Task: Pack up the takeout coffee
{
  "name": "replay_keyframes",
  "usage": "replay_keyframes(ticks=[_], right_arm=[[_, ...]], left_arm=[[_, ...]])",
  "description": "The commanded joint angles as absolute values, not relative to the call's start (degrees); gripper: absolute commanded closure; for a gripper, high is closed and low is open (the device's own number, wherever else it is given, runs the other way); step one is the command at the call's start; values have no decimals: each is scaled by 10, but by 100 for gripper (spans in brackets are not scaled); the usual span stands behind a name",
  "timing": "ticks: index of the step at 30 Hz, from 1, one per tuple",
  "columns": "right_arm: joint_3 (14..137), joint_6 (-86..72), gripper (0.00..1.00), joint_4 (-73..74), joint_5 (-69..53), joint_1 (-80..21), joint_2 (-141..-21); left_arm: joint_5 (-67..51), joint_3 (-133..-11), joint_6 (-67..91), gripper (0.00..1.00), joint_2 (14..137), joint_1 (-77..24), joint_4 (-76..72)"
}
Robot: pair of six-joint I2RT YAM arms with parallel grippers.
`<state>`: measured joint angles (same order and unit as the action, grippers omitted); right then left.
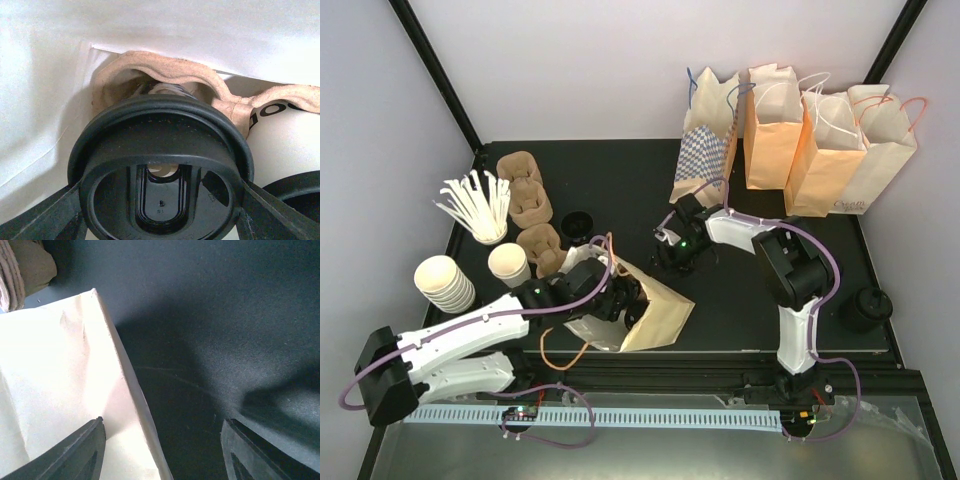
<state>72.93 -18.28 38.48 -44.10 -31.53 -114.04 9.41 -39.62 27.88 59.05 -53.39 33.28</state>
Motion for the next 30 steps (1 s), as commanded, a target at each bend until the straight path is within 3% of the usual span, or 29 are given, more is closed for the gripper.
replay_keyframes(ticks=[1,20,30], right_arm=[[721,-179,34,383,-447,-321,-1126],[762,-147,34,431,-457,-342,-1179],[787,-129,35,461,-422,-342,-1177]], left_arm=[[109,-382,298,47,561,-536,275],[92,-331,288,47,598,-537,163],[66,-415,268,50,770,-537,276]])
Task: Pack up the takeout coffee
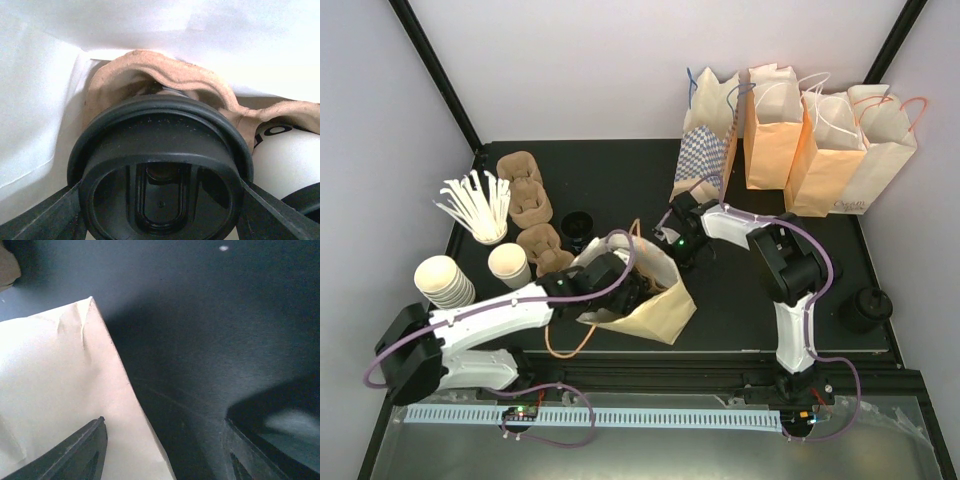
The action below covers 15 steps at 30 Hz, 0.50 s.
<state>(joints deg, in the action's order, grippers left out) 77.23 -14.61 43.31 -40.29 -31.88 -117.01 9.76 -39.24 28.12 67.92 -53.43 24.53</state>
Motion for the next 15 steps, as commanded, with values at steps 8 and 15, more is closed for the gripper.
replay_keyframes(ticks=[8,15], right_arm=[[810,-138,34,474,-373,-336,-1163],[797,-193,31,453,-268,-242,-1070]], left_arm=[[88,-559,224,50,877,-537,445],[82,-646,194,50,954,-532,552]])
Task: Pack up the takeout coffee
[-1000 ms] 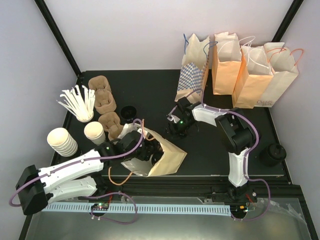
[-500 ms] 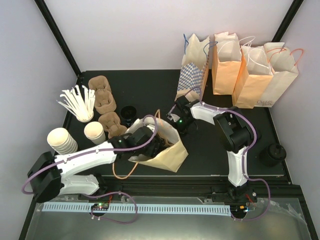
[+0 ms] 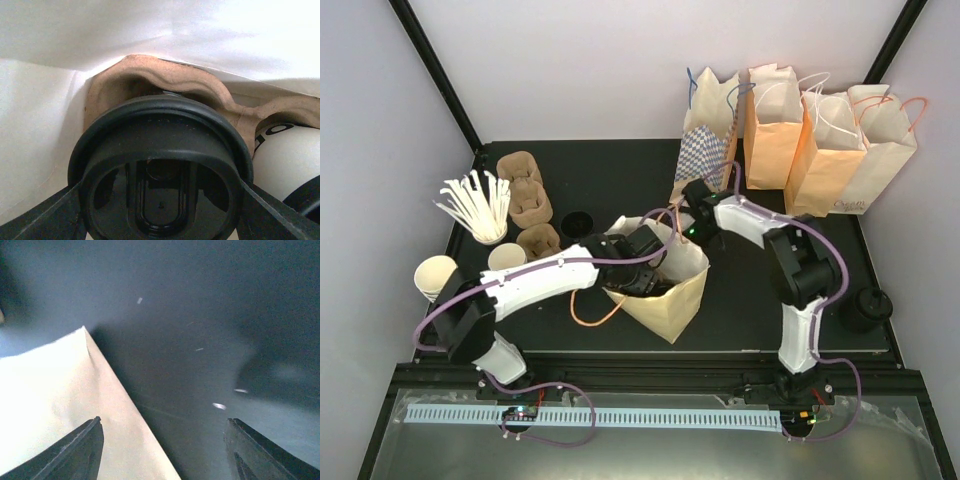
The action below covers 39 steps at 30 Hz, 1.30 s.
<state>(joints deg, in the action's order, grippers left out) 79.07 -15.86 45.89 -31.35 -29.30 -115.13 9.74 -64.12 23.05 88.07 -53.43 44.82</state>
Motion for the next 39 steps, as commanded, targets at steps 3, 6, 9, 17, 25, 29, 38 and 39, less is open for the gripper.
replay_keyframes(ticks=[3,6,9,17,25,29,38,39], right_arm=[[805,-191,31,465,-218,-201,-1025],[800,-189,29,479,-169,-187,-975],[772,-196,28,478,-137,-184,-918],[692,-203,27,465,-129,-184,-793],[677,-202,27,478,-133,-184,-757],[672,-195,27,474,-152,-184,-743],[673,-186,26,477,-154,-183,-706],[672,-186,26,478,-154,-184,-703]], left_arm=[[79,-695,184,50,992,-526,598],[76,-749,176,50,1036,-519,637],[70,-792,171,50,1083,-516,672],[69,-812,180,51,1115,-511,687],[14,-742,187,51,1093,-491,650],[22,-742,184,51,1092,-485,658],[19,-795,184,33,1045,-485,671],[18,-807,184,27,1040,-485,677]])
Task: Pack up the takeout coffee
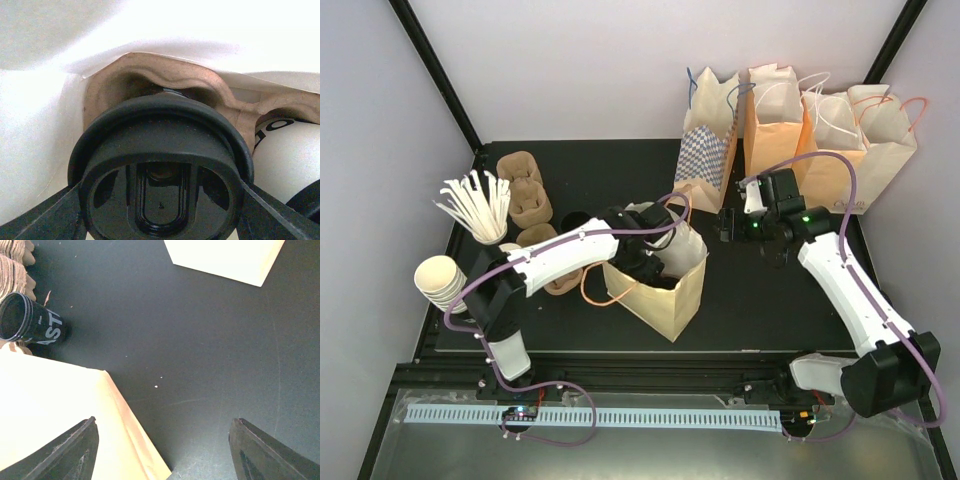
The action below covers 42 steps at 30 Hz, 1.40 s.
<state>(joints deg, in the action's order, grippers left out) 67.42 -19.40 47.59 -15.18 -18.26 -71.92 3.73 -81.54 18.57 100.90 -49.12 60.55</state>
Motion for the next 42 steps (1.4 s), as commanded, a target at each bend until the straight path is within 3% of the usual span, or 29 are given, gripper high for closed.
replay_keyframes(ticks=[1,3,4,16,27,42], right_arm=[[671,-186,26,478,-155,-183,-701],[668,-187,24,478,-157,-184,-697],[667,-188,24,477,-159,-184,-695],[659,-176,21,470,-205,-184,-687],[744,-134,23,485,-278,-198,-698],[869,-60,23,522,-213,-310,-733]], left_arm=[[17,-817,184,21,1036,-485,684],[19,-839,186,3,1030,-486,696],[19,-848,187,2,1027,-486,701],[-1,-980,204,1,978,-491,773],[-16,-1075,246,1,934,-492,875],[-14,-1201,376,1,783,-478,873]])
